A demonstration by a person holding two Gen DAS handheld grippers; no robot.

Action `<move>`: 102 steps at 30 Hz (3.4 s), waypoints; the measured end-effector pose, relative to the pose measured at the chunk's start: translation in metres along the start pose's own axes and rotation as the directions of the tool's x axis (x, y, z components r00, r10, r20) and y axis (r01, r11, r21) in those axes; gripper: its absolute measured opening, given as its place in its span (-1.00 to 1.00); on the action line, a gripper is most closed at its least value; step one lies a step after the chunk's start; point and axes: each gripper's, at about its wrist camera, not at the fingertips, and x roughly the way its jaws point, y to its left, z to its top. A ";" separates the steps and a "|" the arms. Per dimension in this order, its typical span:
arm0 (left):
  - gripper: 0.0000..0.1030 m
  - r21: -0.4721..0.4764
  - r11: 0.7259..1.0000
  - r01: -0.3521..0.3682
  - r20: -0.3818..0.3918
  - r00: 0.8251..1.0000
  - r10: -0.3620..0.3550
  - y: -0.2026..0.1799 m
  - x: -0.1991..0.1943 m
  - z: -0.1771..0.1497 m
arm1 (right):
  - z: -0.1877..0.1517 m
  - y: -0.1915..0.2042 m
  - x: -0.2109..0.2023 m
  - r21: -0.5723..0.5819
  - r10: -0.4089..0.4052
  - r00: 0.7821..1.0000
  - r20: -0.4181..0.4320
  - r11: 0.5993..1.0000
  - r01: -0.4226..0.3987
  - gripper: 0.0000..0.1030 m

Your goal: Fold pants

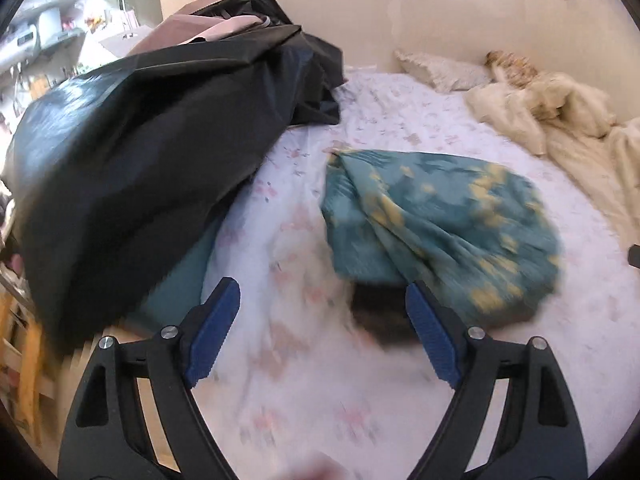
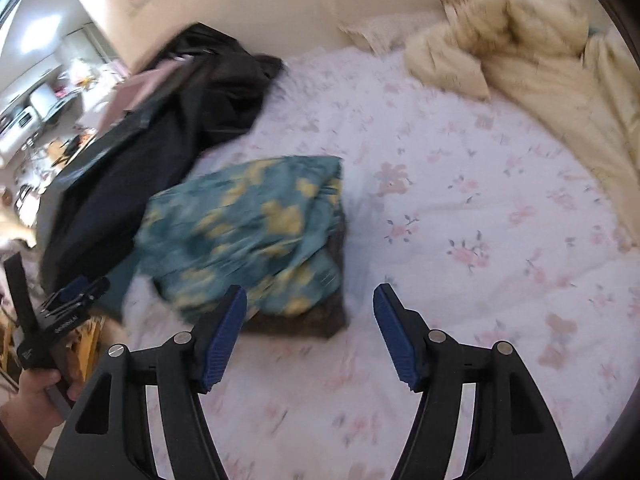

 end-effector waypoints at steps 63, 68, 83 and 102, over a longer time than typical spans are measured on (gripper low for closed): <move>1.00 0.035 0.991 0.127 0.188 0.973 -0.132 -0.076 -0.267 -0.247 | -0.312 0.114 -0.213 -0.118 -0.210 0.912 0.352 0.957 0.266 1.00; 1.00 0.046 0.992 0.119 0.213 0.969 -0.126 -0.077 -0.269 -0.246 | -0.312 0.114 -0.214 -0.117 -0.211 0.912 0.353 0.957 0.267 1.00; 1.00 0.035 0.992 0.122 0.212 0.969 -0.127 -0.077 -0.271 -0.246 | -0.311 0.113 -0.214 -0.118 -0.216 0.910 0.354 0.955 0.272 1.00; 1.00 0.035 0.991 0.129 0.210 0.969 -0.133 -0.077 -0.272 -0.247 | -0.313 0.113 -0.216 -0.116 -0.219 0.907 0.359 0.954 0.276 1.00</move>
